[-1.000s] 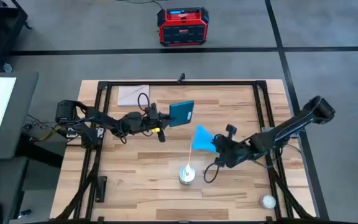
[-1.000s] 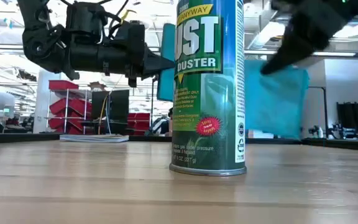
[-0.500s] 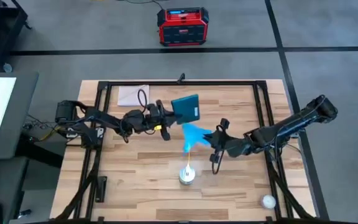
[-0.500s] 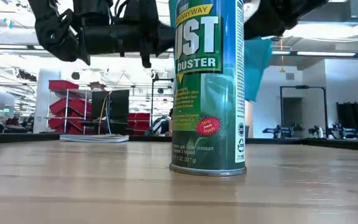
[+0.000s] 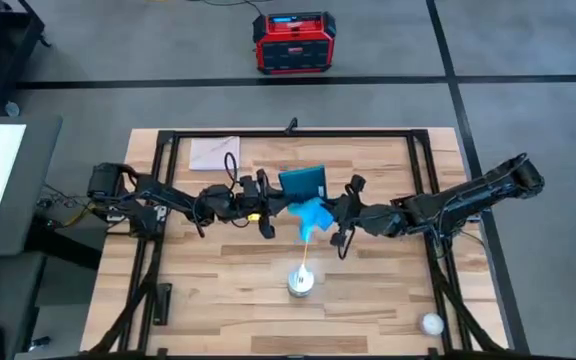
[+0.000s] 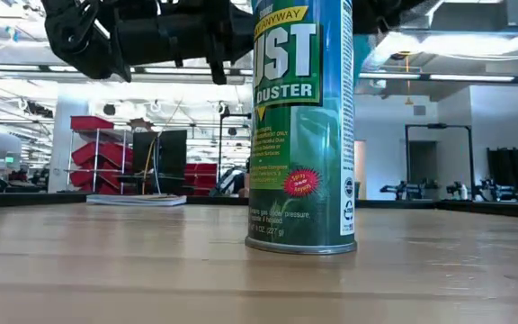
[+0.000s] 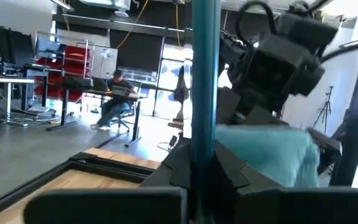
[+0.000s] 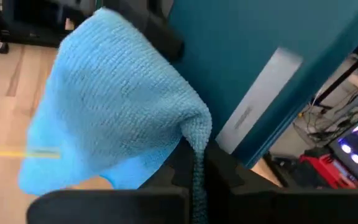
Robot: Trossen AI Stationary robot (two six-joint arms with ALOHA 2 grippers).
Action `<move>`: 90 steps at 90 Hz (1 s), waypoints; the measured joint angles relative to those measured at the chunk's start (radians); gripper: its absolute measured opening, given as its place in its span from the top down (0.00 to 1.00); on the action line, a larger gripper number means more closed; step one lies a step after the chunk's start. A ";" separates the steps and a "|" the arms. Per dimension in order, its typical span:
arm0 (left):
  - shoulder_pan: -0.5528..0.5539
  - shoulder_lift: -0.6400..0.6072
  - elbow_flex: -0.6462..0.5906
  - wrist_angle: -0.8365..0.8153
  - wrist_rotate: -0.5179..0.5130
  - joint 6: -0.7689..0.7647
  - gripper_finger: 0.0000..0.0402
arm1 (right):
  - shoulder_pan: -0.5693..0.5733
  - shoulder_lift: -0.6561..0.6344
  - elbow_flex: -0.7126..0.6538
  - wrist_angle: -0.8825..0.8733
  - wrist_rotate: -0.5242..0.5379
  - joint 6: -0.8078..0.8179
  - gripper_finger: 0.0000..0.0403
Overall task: Apply microfiber cloth
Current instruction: Wipe the back of the green tablet using the blue microfiber cloth
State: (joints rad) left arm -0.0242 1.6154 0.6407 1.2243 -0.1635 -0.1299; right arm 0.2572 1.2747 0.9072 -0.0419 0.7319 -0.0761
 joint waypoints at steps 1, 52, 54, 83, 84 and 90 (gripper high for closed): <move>0.000 0.000 0.000 0.000 0.000 0.000 0.99 | -0.001 0.000 0.003 0.000 0.000 -0.001 1.00; -0.001 0.001 0.000 0.003 0.000 0.013 0.99 | -0.008 0.085 0.020 0.008 -0.029 0.052 1.00; -0.001 0.001 0.000 0.003 0.000 0.013 0.99 | -0.008 0.080 0.020 0.003 -0.029 0.051 1.00; -0.001 0.001 0.000 -0.002 -0.013 0.021 0.99 | -0.008 -0.029 0.020 -0.137 0.042 0.068 1.00; -0.001 0.001 0.000 -0.002 -0.013 0.021 0.99 | -0.008 -0.029 0.020 -0.137 0.044 0.068 1.00; -0.001 0.001 0.000 -0.002 -0.013 0.021 0.99 | -0.008 -0.026 0.020 -0.136 0.049 0.071 1.00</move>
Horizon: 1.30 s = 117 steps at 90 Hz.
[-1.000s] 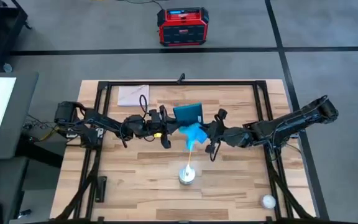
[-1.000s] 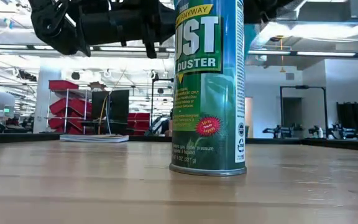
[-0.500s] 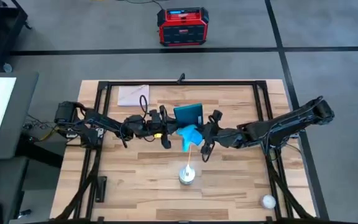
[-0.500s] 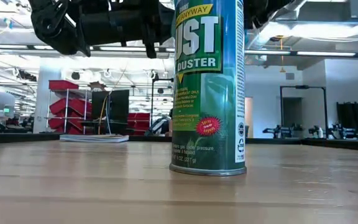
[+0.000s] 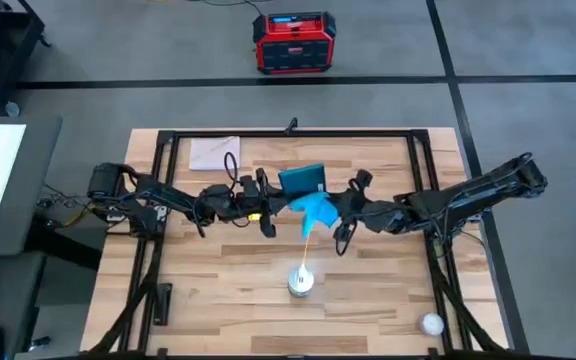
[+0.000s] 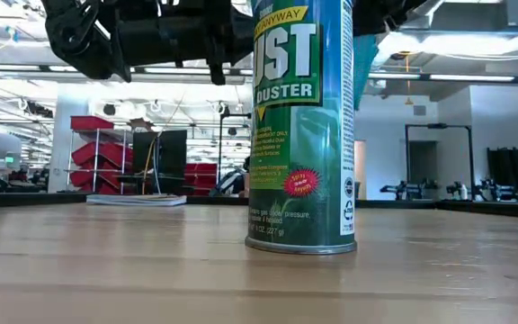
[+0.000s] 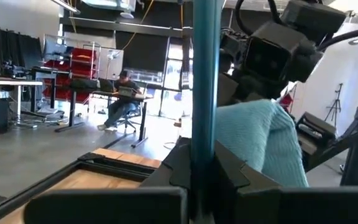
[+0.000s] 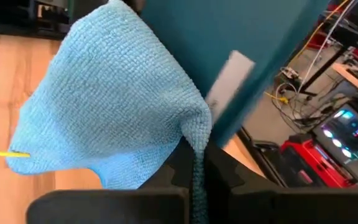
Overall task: Apply microfiber cloth
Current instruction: Wipe the back of the green tablet using the blue microfiber cloth
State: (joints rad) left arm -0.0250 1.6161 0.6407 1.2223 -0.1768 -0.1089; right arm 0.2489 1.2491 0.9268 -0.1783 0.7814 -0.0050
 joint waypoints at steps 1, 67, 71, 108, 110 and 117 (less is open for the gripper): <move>0.000 0.000 0.000 0.000 0.000 0.000 0.99 | 0.000 0.002 0.000 0.000 0.001 0.002 1.00; 0.005 -0.002 0.000 -0.005 0.015 0.000 0.99 | -0.008 0.032 0.000 0.040 -0.021 -0.003 1.00; 0.005 -0.002 0.001 -0.007 0.014 -0.001 0.99 | -0.008 0.013 0.000 0.033 -0.010 -0.004 1.00; 0.002 -0.002 0.000 -0.037 0.014 -0.013 0.99 | -0.023 -0.033 0.094 0.029 0.018 -0.126 1.00; 0.002 -0.002 0.000 -0.036 0.013 -0.013 0.99 | -0.025 -0.032 0.099 0.030 0.017 -0.132 1.00; 0.002 -0.002 0.000 -0.033 0.006 -0.013 0.99 | -0.037 -0.018 0.111 0.036 0.009 -0.144 1.00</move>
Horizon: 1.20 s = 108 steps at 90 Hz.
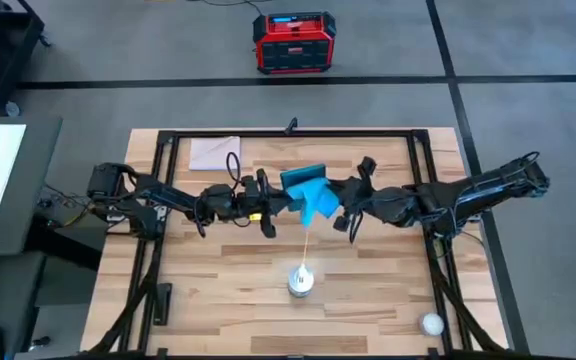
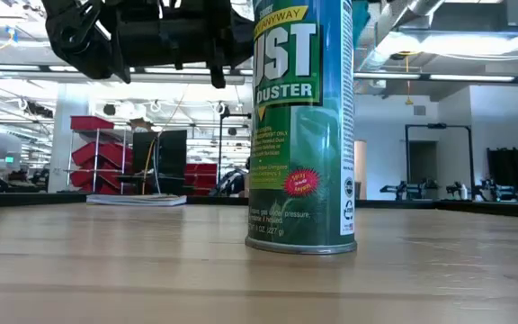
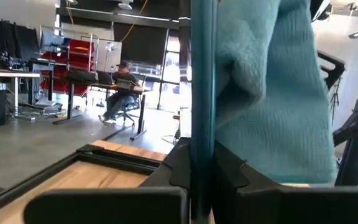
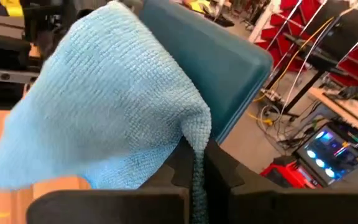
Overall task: Apply microfiber cloth
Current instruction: Wipe the back of the green tablet using the blue microfiber cloth
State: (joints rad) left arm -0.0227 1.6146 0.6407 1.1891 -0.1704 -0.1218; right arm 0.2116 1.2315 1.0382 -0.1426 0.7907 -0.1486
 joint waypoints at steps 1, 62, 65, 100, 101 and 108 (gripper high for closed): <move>0.000 0.000 0.000 0.000 -0.001 0.000 0.99 | -0.002 0.003 0.002 0.005 0.000 -0.001 1.00; -0.001 0.000 0.000 -0.012 -0.016 0.005 0.99 | -0.023 0.089 0.076 0.030 -0.084 -0.041 1.00; -0.001 0.000 0.000 -0.015 -0.015 0.005 0.99 | -0.023 0.088 0.092 0.024 -0.081 -0.053 1.00; -0.005 0.002 -0.001 -0.033 -0.020 0.009 0.99 | -0.023 0.100 0.154 -0.098 -0.053 -0.012 1.00; -0.005 0.002 -0.001 -0.033 -0.021 0.009 0.99 | -0.023 0.102 0.154 -0.104 -0.054 -0.006 1.00; -0.005 0.002 -0.001 -0.033 -0.023 0.012 0.99 | -0.018 0.119 0.154 -0.131 -0.061 0.030 1.00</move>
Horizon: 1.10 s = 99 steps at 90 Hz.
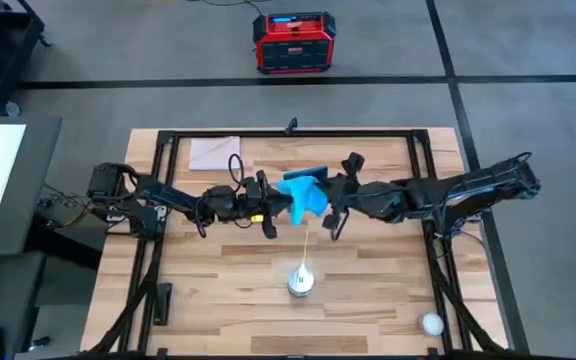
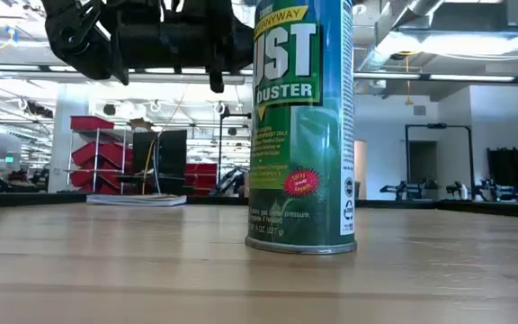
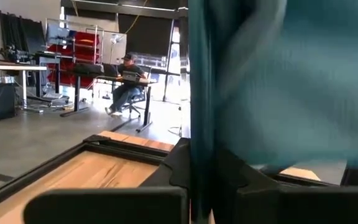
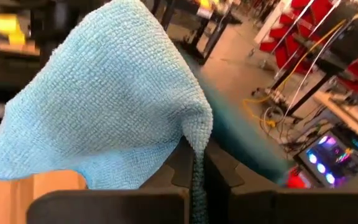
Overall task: Apply microfiber cloth
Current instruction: Wipe the back of the green tablet using the blue microfiber cloth
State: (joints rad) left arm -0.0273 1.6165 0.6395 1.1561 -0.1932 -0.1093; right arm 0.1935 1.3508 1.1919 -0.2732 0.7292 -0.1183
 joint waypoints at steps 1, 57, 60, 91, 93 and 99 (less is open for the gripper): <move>0.000 0.000 0.000 0.000 0.000 0.000 0.99 | 0.003 0.002 0.000 -0.001 -0.001 0.003 1.00; -0.003 -0.001 0.001 0.020 0.000 0.011 0.99 | 0.025 -0.010 -0.003 -0.014 0.019 -0.009 1.00; -0.003 -0.001 0.001 0.018 0.000 0.011 0.99 | 0.024 -0.015 -0.003 -0.014 0.025 -0.014 1.00; -0.003 -0.001 0.001 0.009 -0.006 0.008 0.99 | 0.021 -0.107 -0.003 -0.053 0.088 -0.042 1.00; -0.003 -0.001 0.001 0.009 -0.005 0.008 0.99 | 0.021 -0.113 -0.003 -0.058 0.088 -0.041 1.00; -0.003 -0.001 0.001 0.010 -0.003 0.008 0.99 | 0.021 -0.126 -0.003 -0.070 0.092 -0.034 1.00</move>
State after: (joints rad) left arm -0.0307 1.6154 0.6407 1.1660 -0.1961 -0.1009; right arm 0.2146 1.2244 1.1885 -0.3435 0.8209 -0.1526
